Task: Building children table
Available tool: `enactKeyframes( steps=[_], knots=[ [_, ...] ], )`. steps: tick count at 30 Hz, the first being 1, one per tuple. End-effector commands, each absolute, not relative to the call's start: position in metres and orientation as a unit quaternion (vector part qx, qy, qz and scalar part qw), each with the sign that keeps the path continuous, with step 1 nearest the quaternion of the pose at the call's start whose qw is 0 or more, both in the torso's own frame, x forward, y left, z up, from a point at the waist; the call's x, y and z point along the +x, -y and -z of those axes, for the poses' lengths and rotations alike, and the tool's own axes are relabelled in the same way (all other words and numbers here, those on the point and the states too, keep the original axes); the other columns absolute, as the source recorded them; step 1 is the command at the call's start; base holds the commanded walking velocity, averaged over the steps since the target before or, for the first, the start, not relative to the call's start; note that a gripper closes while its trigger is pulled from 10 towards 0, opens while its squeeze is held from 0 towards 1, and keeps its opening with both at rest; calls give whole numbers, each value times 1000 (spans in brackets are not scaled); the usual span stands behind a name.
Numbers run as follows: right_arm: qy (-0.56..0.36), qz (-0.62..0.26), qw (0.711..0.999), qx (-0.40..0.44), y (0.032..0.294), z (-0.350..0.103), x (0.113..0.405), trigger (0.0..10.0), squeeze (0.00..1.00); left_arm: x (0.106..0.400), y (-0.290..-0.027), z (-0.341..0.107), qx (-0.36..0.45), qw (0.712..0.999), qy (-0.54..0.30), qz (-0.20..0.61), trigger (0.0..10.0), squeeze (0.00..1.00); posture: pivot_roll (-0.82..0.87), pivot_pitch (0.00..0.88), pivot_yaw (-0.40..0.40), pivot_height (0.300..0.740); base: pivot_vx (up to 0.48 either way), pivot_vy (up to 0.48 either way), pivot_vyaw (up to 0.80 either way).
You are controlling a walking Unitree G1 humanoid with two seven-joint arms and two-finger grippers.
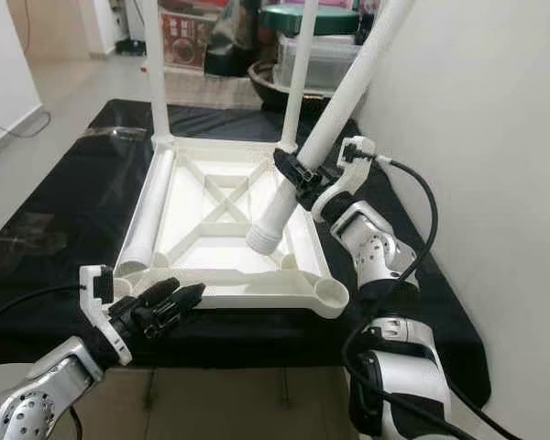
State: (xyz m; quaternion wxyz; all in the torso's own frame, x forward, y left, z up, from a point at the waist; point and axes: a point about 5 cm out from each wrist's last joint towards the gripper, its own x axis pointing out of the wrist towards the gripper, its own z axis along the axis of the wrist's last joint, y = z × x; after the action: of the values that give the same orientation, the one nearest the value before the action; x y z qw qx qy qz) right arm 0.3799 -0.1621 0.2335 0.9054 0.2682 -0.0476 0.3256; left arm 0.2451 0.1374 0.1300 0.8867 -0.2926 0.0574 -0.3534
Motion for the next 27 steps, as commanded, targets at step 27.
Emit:
enactKeyframes(
  steps=[27],
  knots=[
    [15,-637,730,249,111,-243,330,0,0,228,-123,-127,-249,848,-99,457,10000,0,92,0,-98,740,0,0,0]
  ],
)
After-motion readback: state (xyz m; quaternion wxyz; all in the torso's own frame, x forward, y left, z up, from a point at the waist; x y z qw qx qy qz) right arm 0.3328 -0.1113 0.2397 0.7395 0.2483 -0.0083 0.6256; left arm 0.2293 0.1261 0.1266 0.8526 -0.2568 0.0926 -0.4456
